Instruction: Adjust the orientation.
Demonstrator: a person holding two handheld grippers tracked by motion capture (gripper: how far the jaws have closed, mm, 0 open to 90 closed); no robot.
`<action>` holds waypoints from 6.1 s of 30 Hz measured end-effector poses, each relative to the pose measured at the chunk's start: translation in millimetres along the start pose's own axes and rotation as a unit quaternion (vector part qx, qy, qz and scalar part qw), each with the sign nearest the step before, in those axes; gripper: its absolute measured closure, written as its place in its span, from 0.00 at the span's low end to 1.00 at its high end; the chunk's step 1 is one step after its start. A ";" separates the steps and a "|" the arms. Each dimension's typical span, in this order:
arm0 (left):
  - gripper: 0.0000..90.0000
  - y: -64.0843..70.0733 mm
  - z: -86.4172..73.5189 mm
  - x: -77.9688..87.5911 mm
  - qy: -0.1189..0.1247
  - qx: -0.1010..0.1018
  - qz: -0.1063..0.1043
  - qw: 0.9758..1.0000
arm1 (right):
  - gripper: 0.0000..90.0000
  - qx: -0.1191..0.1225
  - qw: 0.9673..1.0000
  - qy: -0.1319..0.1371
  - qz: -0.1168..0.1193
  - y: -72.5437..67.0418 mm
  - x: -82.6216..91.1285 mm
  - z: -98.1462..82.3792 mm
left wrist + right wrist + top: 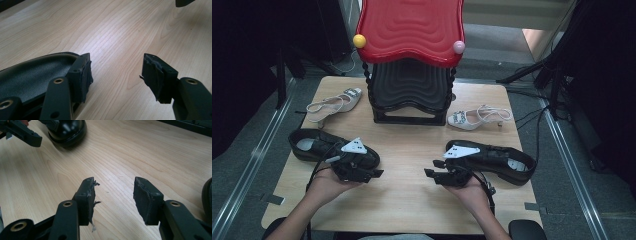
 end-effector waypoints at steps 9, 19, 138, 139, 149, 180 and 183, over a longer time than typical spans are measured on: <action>0.41 -1.1 1.3 1.3 -0.005 0.011 -0.005 1.000 | 0.58 -0.008 1.000 -0.018 -0.004 5.1 6.5 1.4; 0.44 -5.3 5.1 13.7 -0.005 0.016 -0.004 1.000 | 0.59 0.070 0.997 0.004 -0.011 -0.6 12.0 5.5; 0.92 3.5 27.8 12.3 -0.069 0.061 -0.117 0.989 | 0.56 0.044 0.997 -0.066 -0.003 -1.5 2.0 -5.1; 0.92 3.2 26.9 12.5 -0.066 0.063 -0.119 0.989 | 0.56 0.044 0.997 -0.067 -0.002 -1.3 1.4 -5.3; 0.84 4.3 14.8 13.2 -0.075 0.040 -0.104 0.991 | 0.57 0.046 0.996 -0.073 0.003 -5.4 -3.9 -7.3; 0.97 -89.7 23.6 51.1 -0.041 0.042 -0.035 0.998 | 0.72 0.014 0.998 -0.055 0.017 -29.9 -16.8 2.8; 0.98 -93.4 13.2 42.4 -0.039 0.049 -0.030 0.998 | 0.85 0.024 0.997 -0.064 0.038 -42.7 -23.8 -0.6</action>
Point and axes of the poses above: each handheld gripper's, and its own axes: x roughly backward along the jaws, z roughly out of its top, y roughly to its right, the point moved 10 cm from there along -x, roughly forward along the jaws, and after that the axes turned 9 degrees about y, right-handed, at the moved point
